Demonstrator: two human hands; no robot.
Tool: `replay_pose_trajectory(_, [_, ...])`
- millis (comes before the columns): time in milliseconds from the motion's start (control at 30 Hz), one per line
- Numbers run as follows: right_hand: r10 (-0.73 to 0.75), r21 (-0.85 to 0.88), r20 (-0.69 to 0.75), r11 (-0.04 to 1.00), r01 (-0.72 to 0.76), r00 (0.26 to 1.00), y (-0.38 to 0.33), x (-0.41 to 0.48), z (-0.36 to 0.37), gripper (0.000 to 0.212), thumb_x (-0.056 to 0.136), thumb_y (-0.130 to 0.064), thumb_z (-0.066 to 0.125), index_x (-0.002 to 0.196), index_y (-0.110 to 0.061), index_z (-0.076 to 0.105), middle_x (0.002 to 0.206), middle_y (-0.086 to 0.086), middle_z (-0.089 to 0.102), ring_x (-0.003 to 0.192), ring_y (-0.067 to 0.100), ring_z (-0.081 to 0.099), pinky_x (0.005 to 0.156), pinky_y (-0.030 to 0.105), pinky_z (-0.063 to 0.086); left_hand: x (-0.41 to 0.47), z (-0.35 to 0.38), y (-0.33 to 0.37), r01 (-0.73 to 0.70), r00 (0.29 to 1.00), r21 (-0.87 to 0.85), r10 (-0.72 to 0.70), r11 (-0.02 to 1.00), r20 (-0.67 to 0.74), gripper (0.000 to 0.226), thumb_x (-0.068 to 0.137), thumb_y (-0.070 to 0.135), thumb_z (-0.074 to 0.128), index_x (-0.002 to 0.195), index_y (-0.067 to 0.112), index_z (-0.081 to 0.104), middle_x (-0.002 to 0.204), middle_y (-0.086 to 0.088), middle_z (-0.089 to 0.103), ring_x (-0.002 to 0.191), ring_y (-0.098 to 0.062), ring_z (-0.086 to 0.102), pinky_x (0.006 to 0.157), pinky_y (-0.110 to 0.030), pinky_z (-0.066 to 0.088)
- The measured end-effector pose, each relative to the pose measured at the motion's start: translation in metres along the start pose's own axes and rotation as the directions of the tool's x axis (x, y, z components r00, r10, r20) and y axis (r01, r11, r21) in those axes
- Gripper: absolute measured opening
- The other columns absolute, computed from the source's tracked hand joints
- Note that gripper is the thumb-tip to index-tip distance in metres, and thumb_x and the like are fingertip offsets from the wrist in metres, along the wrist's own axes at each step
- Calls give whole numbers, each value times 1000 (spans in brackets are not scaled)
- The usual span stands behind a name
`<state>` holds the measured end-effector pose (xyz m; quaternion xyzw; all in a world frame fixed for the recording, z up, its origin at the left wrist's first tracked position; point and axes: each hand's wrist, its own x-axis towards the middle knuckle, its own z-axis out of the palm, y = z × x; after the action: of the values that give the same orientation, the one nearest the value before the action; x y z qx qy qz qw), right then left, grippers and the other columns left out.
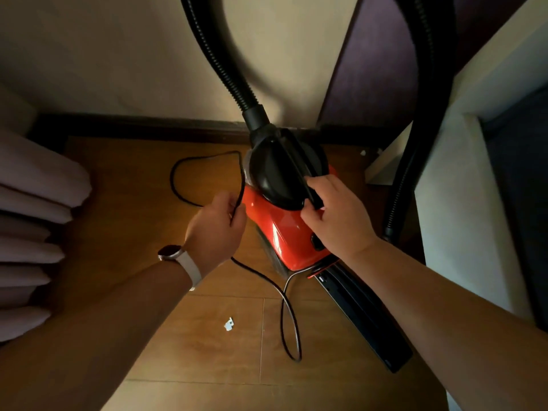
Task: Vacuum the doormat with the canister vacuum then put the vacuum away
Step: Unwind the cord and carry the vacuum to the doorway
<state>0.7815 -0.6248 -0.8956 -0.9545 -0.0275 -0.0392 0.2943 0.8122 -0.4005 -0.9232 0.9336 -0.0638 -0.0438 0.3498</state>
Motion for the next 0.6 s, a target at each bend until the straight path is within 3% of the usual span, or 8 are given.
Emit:
replay_pose_trajectory(67, [-2, -11, 17, 1000, 2, 1000, 1, 1, -3, 34, 93, -23, 58, 126, -14, 59, 108, 1, 61, 96, 16, 61, 78, 34, 58, -2, -16, 29, -37, 999, -81, 37, 996, 0, 11, 98, 25, 58, 90, 21, 51, 62, 4, 54, 52, -13, 52, 46, -26, 39])
replay_pose_trajectory(200, [-23, -14, 54, 1000, 24, 998, 1, 1, -9, 35, 94, -25, 57, 128, -15, 59, 107, 0, 62, 98, 16, 59, 81, 32, 54, 4, -16, 71, 21, 1000, -268, -22, 963, -2, 11, 98, 28, 57, 89, 25, 51, 74, -8, 65, 63, -20, 61, 57, -41, 51])
replay_pose_trajectory(367, [-34, -30, 124, 999, 38, 992, 1, -1, -22, 40, 94, -33, 59, 133, -26, 52, 118, -7, 55, 103, 11, 56, 77, 29, 54, 20, 15, 109, 135, 988, -426, -156, 894, -14, 18, 96, 33, 62, 92, 21, 49, 73, 4, 60, 57, -1, 56, 49, -19, 45])
replay_pose_trajectory(433, [-32, -32, 108, 999, 35, 994, 2, -3, -33, 44, 93, -35, 61, 134, -27, 48, 126, -8, 47, 105, 8, 53, 79, 24, 52, 25, 23, 120, 175, 978, -450, -209, 876, -26, 28, 92, 37, 67, 96, 20, 45, 76, 4, 59, 62, -5, 59, 51, -19, 49])
replay_pose_trajectory(500, [34, 15, -5, 999, -34, 999, 4, -2, -49, 46, 91, -32, 64, 133, -24, 48, 130, -4, 44, 107, 9, 51, 83, 23, 48, 27, 27, 129, 196, 969, -438, -240, 878, -48, 39, 88, 37, 72, 100, 17, 41, 78, 3, 56, 63, -9, 57, 49, -16, 48])
replay_pose_trajectory(600, [85, 28, -342, 996, -80, 936, 11, 7, -71, 48, 85, -28, 65, 127, -12, 51, 129, 9, 46, 115, 21, 51, 93, 33, 48, 29, 30, 137, 196, 964, -432, -254, 880, -80, 50, 83, 30, 79, 102, 13, 37, 78, 7, 51, 65, -6, 54, 48, -14, 44])
